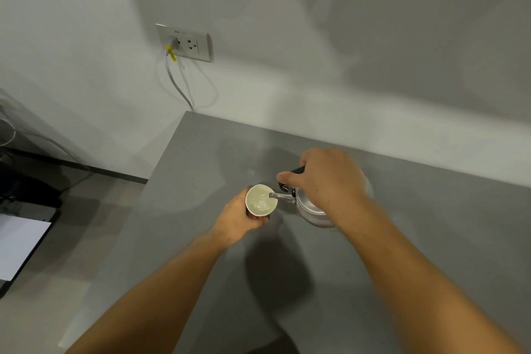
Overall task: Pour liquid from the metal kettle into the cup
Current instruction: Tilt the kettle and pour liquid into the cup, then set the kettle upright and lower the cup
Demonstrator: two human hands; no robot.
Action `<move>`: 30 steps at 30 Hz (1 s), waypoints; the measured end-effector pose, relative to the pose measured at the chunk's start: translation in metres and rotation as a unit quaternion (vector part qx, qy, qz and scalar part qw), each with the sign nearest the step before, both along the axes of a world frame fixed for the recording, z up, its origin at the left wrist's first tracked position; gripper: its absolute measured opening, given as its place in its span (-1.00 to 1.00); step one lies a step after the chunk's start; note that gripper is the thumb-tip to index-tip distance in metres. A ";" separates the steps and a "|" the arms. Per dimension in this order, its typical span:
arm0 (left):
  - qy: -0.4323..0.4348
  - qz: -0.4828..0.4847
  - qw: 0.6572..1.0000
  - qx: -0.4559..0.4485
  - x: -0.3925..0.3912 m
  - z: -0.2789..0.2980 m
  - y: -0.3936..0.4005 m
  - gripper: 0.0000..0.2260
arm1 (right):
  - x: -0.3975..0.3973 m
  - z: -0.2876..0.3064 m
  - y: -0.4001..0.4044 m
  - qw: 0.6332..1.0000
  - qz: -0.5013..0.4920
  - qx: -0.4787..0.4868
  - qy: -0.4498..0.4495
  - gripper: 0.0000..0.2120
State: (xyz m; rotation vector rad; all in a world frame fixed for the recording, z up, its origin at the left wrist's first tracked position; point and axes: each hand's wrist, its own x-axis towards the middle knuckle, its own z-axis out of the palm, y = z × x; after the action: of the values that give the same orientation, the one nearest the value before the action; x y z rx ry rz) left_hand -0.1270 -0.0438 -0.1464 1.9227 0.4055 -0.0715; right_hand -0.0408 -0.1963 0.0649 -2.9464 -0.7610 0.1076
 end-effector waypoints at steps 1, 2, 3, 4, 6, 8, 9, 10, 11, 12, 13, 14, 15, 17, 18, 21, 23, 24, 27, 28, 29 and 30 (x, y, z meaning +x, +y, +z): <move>0.000 0.000 1.000 0.002 0.000 0.000 0.000 -0.42 | 0.003 -0.002 -0.005 1.000 -0.013 0.016 0.015 -0.55; -0.002 -0.001 1.000 0.002 0.000 -0.001 0.000 -0.42 | 0.007 -0.004 -0.010 0.999 -0.026 0.030 0.032 -0.52; -0.002 -0.002 1.000 0.001 0.000 -0.002 0.000 -0.42 | 0.011 -0.006 -0.015 0.997 -0.038 0.043 0.051 -0.49; -0.002 -0.001 1.000 0.001 0.000 -0.002 0.000 -0.42 | 0.014 -0.009 -0.020 0.995 -0.049 0.056 0.071 -0.47; 0.001 -0.002 1.000 0.003 0.000 -0.003 0.000 -0.42 | 0.021 -0.014 -0.031 0.989 -0.069 0.083 0.104 -0.44; 0.005 -0.005 1.000 0.001 0.001 -0.004 0.000 -0.42 | 0.026 -0.018 -0.042 0.981 -0.090 0.114 0.130 -0.44; 0.006 -0.005 1.000 -0.001 0.001 -0.004 0.001 -0.42 | 0.028 -0.020 -0.047 0.977 -0.097 0.126 0.140 -0.44; 0.006 -0.006 1.000 -0.002 0.001 -0.004 0.001 -0.42 | 0.030 -0.022 -0.051 0.974 -0.103 0.138 0.150 -0.44; 0.007 -0.005 1.000 -0.003 0.001 -0.005 0.001 -0.42 | 0.032 -0.025 -0.056 0.970 -0.108 0.149 0.160 -0.44; 0.008 -0.006 1.000 -0.002 0.001 -0.006 0.001 -0.42 | 0.033 -0.027 -0.059 0.966 -0.111 0.160 0.168 -0.45; 0.011 -0.007 1.000 -0.001 0.001 -0.007 0.002 -0.42 | 0.034 -0.030 -0.062 0.964 -0.112 0.167 0.173 -0.46; 0.012 -0.008 1.000 0.000 0.001 -0.007 0.002 -0.42 | 0.034 -0.033 -0.064 0.962 -0.111 0.173 0.178 -0.46; 0.012 -0.008 1.000 0.002 0.001 -0.008 0.002 -0.42 | 0.035 -0.036 -0.067 0.961 -0.111 0.178 0.182 -0.46; 0.015 -0.009 1.000 0.005 0.002 -0.007 0.002 -0.42 | 0.036 -0.040 -0.071 0.958 -0.110 0.187 0.186 -0.47; 0.015 -0.010 1.000 0.006 0.002 -0.007 0.002 -0.42 | 0.036 -0.042 -0.073 0.957 -0.109 0.192 0.189 -0.50; 0.011 -0.010 1.000 0.007 0.003 -0.006 0.001 -0.42 | 0.036 -0.045 -0.078 0.951 -0.116 0.212 0.195 -0.51; 0.011 -0.008 1.000 0.007 0.004 -0.006 0.002 -0.41 | 0.035 -0.048 -0.081 0.945 -0.124 0.229 0.197 -0.44; 0.010 -0.008 1.000 0.005 0.003 -0.005 0.002 -0.41 | 0.033 -0.048 -0.084 0.944 -0.128 0.233 0.194 -0.39; 0.020 -0.021 1.000 0.003 0.001 0.002 0.004 -0.40 | 0.024 -0.048 -0.089 0.941 -0.139 0.249 0.181 -0.34; 0.019 -0.025 0.999 -0.006 0.006 0.006 0.007 -0.39 | 0.023 -0.045 -0.089 0.941 -0.143 0.246 0.181 -0.35; 0.023 -0.026 0.999 -0.010 0.005 0.010 0.008 -0.40 | 0.020 -0.044 -0.091 0.941 -0.150 0.248 0.176 -0.35; 0.000 -0.031 1.000 0.001 0.003 0.033 0.005 -0.42 | 0.009 -0.030 -0.102 0.936 -0.159 0.275 0.153 -0.34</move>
State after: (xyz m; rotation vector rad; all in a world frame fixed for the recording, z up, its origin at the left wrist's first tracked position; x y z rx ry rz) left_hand -0.1239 -0.0388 -0.1135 1.9381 0.3456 -0.1107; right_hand -0.0322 -0.2980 0.0352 -2.3919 -0.2130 0.2693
